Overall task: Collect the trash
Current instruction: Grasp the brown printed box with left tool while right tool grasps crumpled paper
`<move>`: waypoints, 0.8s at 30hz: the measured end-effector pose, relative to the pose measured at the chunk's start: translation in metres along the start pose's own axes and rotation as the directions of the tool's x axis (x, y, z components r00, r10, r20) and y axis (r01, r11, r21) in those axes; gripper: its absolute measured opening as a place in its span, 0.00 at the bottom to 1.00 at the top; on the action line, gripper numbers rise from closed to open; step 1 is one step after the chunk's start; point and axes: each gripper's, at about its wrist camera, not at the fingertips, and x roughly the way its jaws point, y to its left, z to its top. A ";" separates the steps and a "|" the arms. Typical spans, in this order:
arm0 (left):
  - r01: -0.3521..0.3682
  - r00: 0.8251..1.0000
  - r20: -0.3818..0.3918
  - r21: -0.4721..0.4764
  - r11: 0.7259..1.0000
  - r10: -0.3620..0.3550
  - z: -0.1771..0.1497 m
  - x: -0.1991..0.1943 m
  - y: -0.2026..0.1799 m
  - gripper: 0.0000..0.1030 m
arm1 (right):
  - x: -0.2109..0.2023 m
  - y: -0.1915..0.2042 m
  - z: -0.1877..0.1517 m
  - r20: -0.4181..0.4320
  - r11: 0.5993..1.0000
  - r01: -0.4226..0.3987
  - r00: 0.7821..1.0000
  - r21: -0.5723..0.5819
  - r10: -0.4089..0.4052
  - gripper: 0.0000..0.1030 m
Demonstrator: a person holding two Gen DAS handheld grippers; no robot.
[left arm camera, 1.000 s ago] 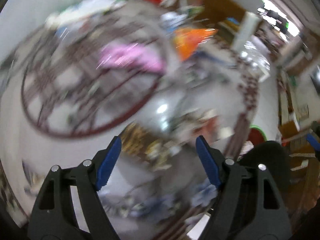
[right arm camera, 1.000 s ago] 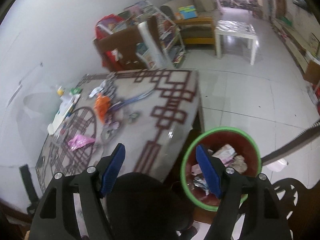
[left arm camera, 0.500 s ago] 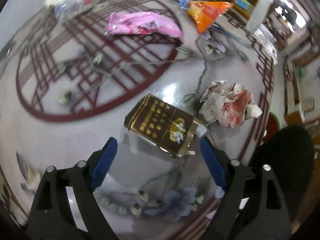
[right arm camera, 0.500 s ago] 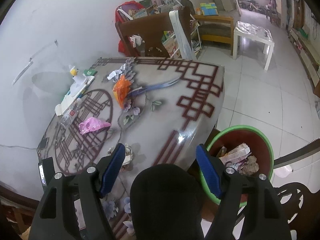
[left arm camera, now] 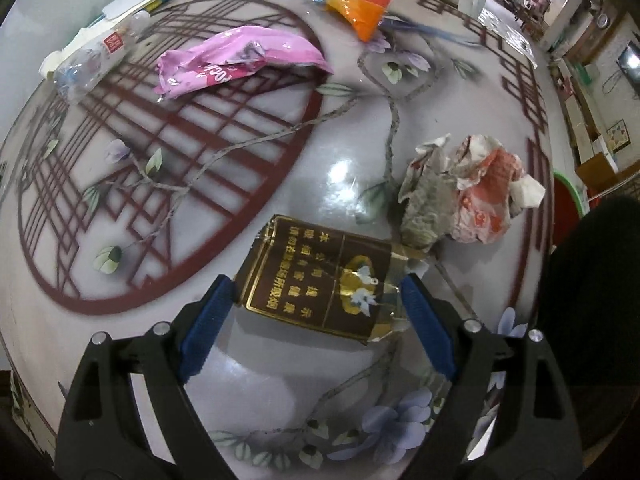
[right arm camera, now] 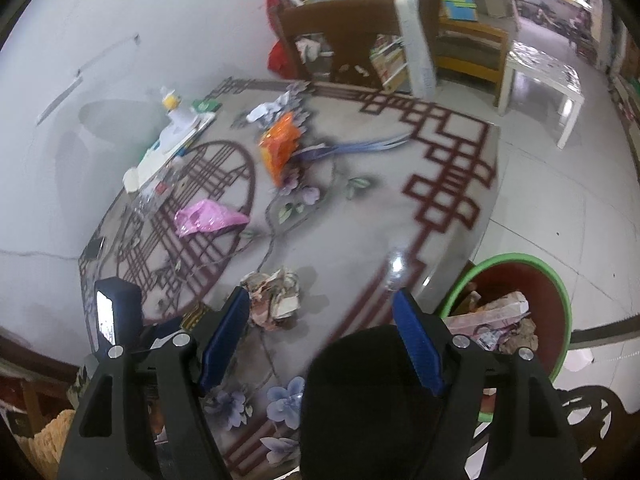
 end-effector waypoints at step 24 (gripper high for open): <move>0.064 0.972 0.234 -0.310 0.948 0.011 0.004 -0.075 0.068 0.76 | 0.157 0.062 -0.002 -0.327 0.994 -0.035 0.945 -0.101 0.000 0.72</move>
